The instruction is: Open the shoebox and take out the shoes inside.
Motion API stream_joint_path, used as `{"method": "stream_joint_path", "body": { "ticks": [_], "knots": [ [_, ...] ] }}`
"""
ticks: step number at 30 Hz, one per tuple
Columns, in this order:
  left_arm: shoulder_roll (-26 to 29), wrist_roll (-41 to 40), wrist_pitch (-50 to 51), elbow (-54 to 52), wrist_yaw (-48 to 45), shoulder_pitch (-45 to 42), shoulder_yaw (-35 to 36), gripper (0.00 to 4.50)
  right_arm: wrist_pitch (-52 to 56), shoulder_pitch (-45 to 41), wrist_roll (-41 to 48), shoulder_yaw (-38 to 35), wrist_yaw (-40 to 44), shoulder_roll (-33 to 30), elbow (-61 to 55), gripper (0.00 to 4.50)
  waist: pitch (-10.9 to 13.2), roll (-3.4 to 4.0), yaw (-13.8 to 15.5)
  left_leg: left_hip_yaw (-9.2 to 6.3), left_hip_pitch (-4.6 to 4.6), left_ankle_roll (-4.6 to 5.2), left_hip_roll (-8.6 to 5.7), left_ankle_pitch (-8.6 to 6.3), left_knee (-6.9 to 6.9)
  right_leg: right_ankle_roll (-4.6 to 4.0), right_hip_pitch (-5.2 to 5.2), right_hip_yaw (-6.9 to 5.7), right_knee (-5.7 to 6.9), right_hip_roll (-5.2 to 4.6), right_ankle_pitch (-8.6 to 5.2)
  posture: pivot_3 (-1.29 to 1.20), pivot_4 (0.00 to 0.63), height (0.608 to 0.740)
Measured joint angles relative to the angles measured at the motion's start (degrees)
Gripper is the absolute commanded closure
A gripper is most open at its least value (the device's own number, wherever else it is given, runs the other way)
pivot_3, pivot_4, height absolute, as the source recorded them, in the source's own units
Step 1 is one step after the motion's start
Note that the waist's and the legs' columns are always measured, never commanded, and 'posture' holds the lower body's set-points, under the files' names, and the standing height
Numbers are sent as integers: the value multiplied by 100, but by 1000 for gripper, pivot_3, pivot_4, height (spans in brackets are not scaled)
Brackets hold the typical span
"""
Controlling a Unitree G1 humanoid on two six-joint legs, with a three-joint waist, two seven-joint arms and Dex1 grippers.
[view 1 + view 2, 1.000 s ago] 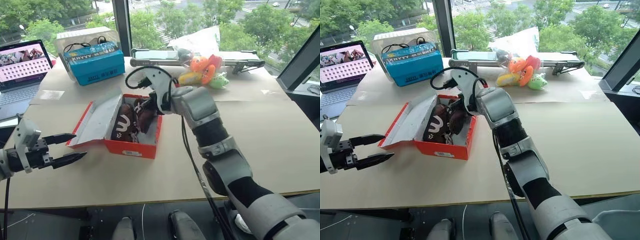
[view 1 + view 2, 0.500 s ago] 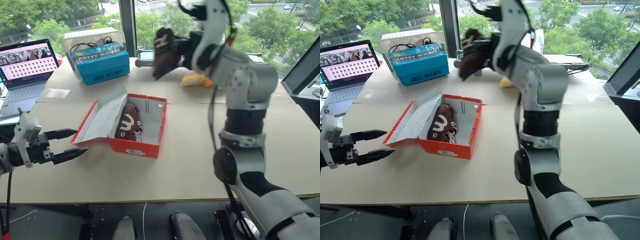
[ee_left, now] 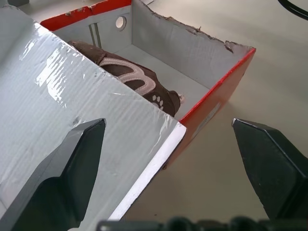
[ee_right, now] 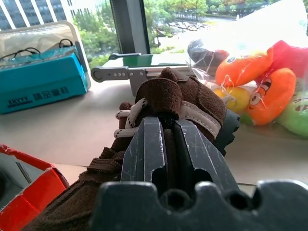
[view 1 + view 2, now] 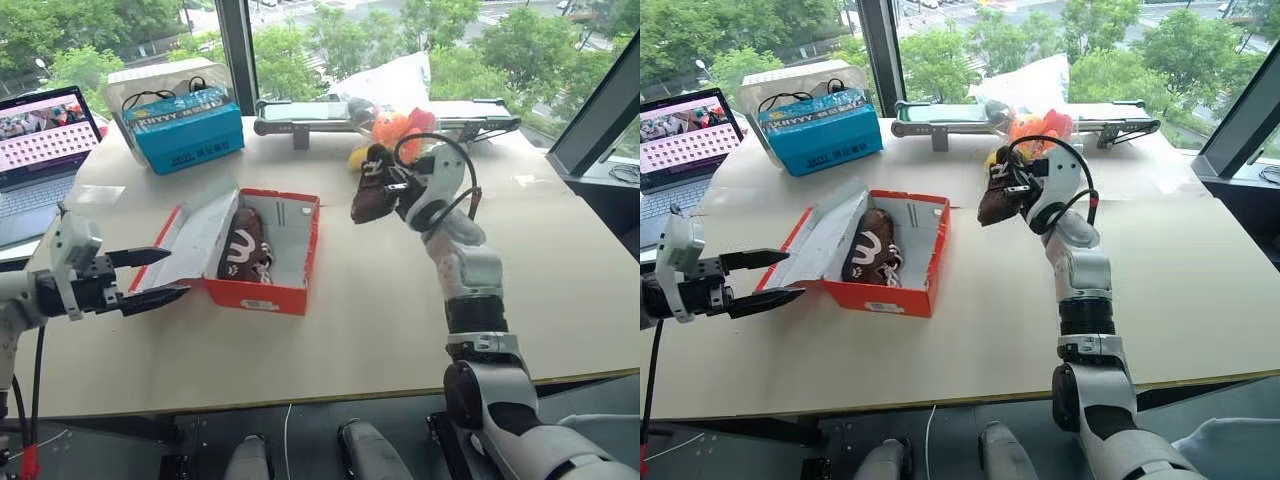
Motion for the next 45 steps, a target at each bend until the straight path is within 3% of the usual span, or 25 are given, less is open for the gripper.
{"method": "stream_joint_path", "body": {
  "ticks": [13, 18, 20, 21, 25, 26, 31, 45],
  "knots": [
    [5, 0, 0, 40, 0, 0, 1, 0, -1261, -157, -218, 200, 67, -86, 2097, 4492, -1, -1, -20, 0, 9, -4, 0, 2, 1, 1, 8, 2, 1, 1, 2, 0, 150, 736],
    [34, 0, 0, 39, -3, 0, 2, 0, -1252, -394, -299, 281, -42, -147, 2625, 4492, -1, -2, -32, -3, 111, -4, 1, 1, -7, 26, 117, -1, -11, 2, -16, 0, 150, 736],
    [67, 0, 0, 39, -7, -1, 4, 0, -1251, -443, -308, 286, -79, -177, 2762, 3590, -1, -2, -27, -6, 128, -4, -1, 2, -4, 44, 135, 0, -14, 2, -27, 0, 150, 736],
    [67, 0, 0, 40, -7, 0, 4, 0, -1250, -443, -308, 286, -81, -190, 2794, 3415, -1, -2, -24, -7, 141, -4, -1, 2, -3, 44, 149, 0, -14, 3, -28, 0, 150, 736],
    [77, 0, 0, 40, -19, -1, 4, 0, -1216, -425, -316, 302, -103, -254, 2830, 2024, -1, -2, -42, -11, 177, -4, -4, 2, -4, 42, 179, 6, -18, 5, -29, 0, 150, 736],
    [77, -1, 0, 40, -22, -1, 4, 0, -1194, -412, -327, 314, -141, -288, 2792, 1610, -1, -2, -42, -13, 179, -4, -4, 2, -4, 42, 179, 7, -16, 7, -29, 0, 150, 736],
    [77, -1, 0, 41, -30, -17, 3, 0, -1008, -330, -330, 336, -185, -335, 2428, 1610, 0, -2, -35, -19, 167, -4, -4, 2, -8, 40, 169, 8, -17, 11, -32, 0, 150, 736],
    [79, 34, -1, 103, -56, -253, -113, 0, 939, 368, -557, 1052, 208, -1137, -1044, 1610, 4, 5, 19, -19, 146, -4, -6, 1, -11, 43, 153, 5, -25, 6, -38, 0, 150, 736]
  ]
}}
